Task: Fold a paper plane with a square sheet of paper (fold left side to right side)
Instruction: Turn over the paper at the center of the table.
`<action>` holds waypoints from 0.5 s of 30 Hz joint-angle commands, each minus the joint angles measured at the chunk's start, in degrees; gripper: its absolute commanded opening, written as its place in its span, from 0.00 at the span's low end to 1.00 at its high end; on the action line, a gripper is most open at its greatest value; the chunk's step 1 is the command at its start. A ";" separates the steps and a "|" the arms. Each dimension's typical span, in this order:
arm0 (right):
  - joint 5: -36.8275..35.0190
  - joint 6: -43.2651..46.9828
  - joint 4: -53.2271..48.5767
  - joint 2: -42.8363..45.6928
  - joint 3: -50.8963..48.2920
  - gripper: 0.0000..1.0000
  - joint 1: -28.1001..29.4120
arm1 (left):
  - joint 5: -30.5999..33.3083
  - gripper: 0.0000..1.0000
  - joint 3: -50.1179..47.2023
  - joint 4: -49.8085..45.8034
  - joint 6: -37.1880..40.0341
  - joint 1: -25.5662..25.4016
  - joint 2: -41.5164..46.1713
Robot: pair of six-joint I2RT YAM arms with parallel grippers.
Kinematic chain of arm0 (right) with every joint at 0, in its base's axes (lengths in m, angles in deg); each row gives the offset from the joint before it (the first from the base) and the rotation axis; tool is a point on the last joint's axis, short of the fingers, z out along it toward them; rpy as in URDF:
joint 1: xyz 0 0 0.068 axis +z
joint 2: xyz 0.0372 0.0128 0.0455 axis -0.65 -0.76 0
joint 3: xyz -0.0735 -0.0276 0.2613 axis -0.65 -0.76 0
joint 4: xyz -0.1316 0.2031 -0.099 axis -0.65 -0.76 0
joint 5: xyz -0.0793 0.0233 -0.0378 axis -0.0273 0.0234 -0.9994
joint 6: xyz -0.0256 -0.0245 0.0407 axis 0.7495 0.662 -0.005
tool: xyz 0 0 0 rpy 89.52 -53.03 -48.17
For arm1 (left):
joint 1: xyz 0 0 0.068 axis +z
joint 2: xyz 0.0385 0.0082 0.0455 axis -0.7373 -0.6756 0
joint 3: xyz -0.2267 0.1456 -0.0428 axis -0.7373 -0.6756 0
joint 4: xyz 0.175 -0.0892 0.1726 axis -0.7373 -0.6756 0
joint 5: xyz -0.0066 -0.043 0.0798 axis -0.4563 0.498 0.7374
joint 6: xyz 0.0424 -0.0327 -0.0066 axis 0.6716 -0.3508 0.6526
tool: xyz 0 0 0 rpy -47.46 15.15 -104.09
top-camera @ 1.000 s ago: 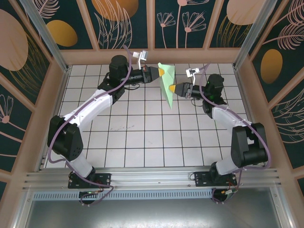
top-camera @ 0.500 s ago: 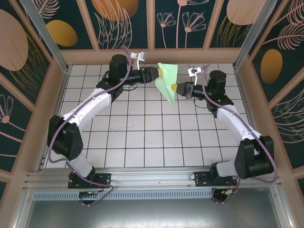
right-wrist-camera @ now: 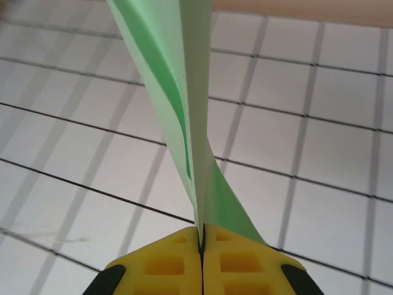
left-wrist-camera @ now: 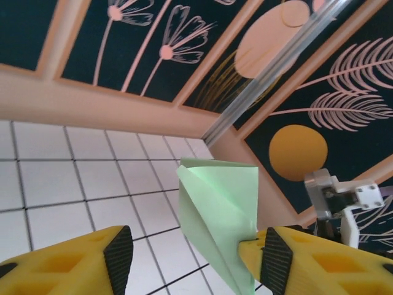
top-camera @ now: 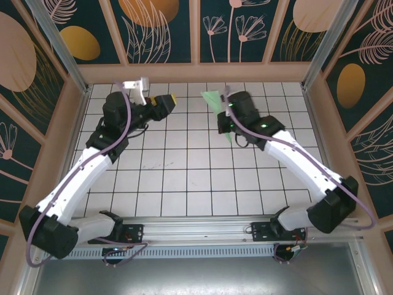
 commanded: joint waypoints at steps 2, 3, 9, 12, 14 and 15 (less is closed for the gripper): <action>-27.69 -4.58 -18.40 -10.35 2.54 0.07 6.65 | 7.73 0.68 -8.81 0.91 -3.49 -0.12 4.31; -29.62 -5.61 -20.15 -12.43 2.87 0.07 7.89 | 8.90 0.68 -10.18 0.78 -3.86 -0.15 5.61; -40.21 -12.53 -29.00 -26.50 5.28 0.08 13.13 | 12.61 0.69 -13.75 -1.46 -4.10 -0.15 11.51; -40.85 -13.52 -29.41 -31.82 6.11 0.09 14.09 | 13.88 0.69 -14.35 -2.54 -3.70 -0.10 13.54; -40.84 -13.52 -28.76 -34.84 6.83 0.09 14.96 | 13.85 0.69 -14.73 -2.82 -3.33 -0.16 14.39; -40.72 -13.52 -28.57 -35.91 7.31 0.09 15.24 | 13.80 0.69 -14.70 -3.07 -3.24 -0.15 14.59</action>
